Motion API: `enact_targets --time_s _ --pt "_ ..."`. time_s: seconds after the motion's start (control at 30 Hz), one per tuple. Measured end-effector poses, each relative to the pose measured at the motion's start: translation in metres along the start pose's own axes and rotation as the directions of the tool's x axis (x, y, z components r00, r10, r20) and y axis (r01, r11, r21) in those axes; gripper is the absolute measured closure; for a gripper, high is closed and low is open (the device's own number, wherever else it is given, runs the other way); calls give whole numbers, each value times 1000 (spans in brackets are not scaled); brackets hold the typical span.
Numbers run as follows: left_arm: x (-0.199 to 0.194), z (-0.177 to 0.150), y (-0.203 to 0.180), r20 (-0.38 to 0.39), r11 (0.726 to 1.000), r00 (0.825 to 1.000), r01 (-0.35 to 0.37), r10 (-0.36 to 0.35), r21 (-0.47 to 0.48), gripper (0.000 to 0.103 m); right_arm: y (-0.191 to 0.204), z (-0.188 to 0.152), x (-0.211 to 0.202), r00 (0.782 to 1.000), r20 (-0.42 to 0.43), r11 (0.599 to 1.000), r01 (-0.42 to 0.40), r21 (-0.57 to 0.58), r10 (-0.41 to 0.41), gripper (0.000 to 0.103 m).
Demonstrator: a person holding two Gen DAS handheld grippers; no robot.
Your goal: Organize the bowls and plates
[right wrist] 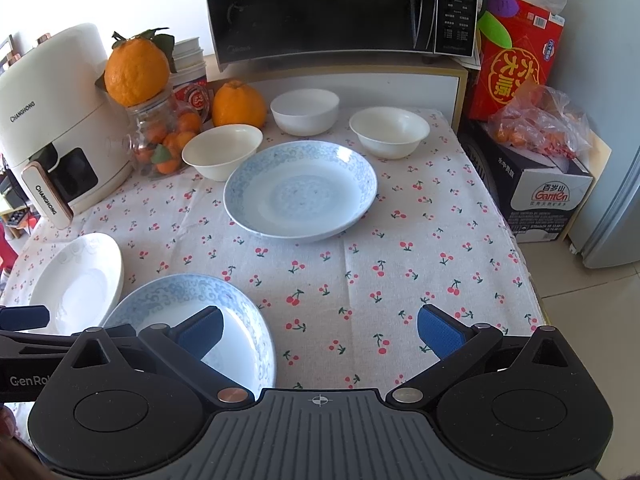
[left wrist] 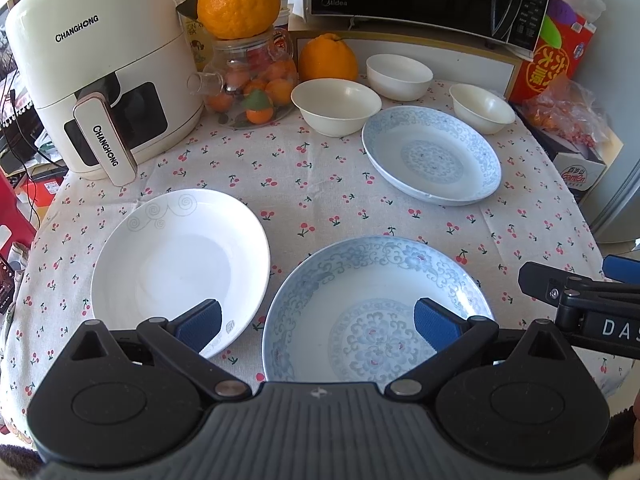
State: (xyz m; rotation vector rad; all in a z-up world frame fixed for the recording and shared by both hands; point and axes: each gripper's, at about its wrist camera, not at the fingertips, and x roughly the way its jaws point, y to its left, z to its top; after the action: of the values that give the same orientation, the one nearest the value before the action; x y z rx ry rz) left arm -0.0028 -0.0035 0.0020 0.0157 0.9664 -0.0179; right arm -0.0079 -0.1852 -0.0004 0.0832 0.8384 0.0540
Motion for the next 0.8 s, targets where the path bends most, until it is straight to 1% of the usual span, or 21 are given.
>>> enact_targets --time_s 0.8 --pt "0 0 2 3 1000 1000 0 0 3 0 0 0 1 1000 -4 1000 -3 6 3 0"
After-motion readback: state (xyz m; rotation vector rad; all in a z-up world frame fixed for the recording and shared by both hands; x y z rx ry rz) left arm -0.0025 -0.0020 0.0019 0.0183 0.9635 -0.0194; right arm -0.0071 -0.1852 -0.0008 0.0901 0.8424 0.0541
